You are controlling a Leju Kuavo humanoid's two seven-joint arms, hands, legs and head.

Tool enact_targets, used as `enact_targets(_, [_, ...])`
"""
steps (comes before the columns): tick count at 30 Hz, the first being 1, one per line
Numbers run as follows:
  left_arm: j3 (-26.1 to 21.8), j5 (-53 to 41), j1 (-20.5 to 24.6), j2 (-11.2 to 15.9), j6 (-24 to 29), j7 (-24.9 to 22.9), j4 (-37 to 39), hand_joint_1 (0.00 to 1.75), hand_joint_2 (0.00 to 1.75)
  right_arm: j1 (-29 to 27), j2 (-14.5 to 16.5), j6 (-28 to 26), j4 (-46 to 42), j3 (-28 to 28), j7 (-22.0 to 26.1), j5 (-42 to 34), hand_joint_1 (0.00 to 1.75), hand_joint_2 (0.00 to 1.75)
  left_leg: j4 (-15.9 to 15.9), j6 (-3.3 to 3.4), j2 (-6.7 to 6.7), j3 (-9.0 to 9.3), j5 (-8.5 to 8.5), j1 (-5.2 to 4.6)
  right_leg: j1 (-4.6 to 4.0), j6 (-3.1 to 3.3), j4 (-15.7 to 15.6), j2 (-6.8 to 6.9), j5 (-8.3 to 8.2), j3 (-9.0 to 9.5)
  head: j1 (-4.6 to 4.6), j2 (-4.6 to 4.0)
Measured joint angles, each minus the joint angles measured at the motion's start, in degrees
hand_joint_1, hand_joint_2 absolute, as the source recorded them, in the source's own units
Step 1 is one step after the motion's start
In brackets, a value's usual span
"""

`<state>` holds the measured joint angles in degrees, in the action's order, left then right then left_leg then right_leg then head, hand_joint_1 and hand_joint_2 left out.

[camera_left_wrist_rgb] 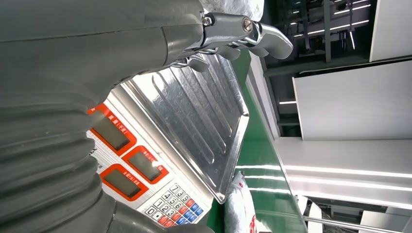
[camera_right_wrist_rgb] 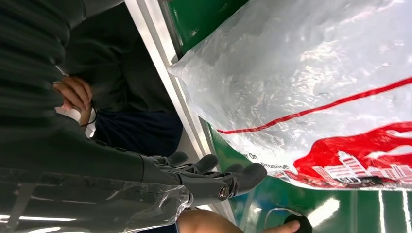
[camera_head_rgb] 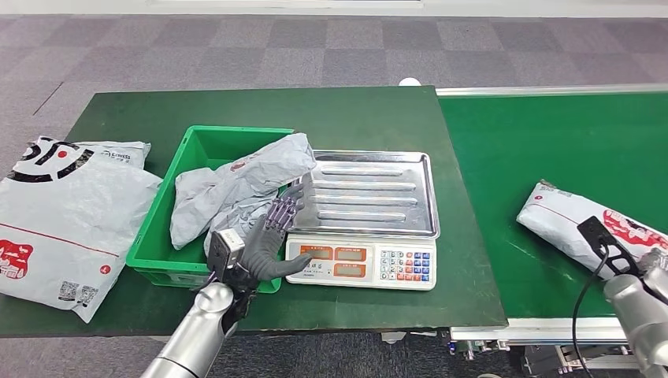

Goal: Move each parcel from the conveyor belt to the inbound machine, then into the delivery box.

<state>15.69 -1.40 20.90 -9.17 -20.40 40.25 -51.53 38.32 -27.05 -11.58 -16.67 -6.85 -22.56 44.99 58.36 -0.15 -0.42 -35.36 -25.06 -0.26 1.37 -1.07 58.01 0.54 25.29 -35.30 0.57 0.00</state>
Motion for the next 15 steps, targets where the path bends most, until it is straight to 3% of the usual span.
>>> enact_targets(15, [0.57, -0.02, 1.42, -0.48, -0.03, -0.01, 1.59, 0.0, 1.75, -0.37, 0.6, 5.09, 0.03, -0.84, 2.87, 1.79, 0.0, 1.75, -0.01, 0.01, -0.01, 0.01, 0.01, 0.0, 0.0, -0.01, 0.0, 0.01, -0.01, 0.02, 0.0, 0.0])
